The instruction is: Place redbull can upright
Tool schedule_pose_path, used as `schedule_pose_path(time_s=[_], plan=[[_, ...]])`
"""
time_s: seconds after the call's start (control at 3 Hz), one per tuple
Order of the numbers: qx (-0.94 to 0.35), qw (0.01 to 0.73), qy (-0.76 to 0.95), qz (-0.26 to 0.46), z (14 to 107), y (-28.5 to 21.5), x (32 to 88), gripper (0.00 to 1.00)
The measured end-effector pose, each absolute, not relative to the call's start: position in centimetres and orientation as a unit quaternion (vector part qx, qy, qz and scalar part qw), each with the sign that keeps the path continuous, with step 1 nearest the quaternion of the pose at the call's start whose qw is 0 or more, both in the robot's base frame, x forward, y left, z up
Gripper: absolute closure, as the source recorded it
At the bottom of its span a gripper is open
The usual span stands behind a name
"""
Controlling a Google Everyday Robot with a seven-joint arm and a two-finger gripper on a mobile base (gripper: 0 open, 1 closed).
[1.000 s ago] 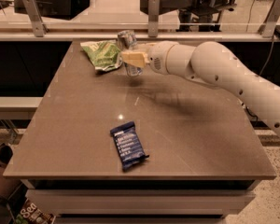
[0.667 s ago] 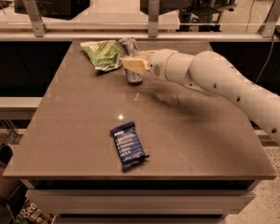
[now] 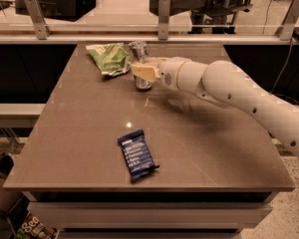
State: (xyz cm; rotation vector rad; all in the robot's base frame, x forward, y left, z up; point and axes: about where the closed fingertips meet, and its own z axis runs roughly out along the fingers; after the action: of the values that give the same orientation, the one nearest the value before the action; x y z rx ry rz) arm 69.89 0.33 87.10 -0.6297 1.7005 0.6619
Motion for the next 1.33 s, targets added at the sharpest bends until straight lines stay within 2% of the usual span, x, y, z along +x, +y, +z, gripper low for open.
schedule_pose_path(time_s=[0.67,1.33], plan=[[-0.268,0.569,0.724,0.282,87.2,0.3,69.9,1.00],[-0.251,0.609,0.702,0.271,88.3,-1.9,69.4,1.00]])
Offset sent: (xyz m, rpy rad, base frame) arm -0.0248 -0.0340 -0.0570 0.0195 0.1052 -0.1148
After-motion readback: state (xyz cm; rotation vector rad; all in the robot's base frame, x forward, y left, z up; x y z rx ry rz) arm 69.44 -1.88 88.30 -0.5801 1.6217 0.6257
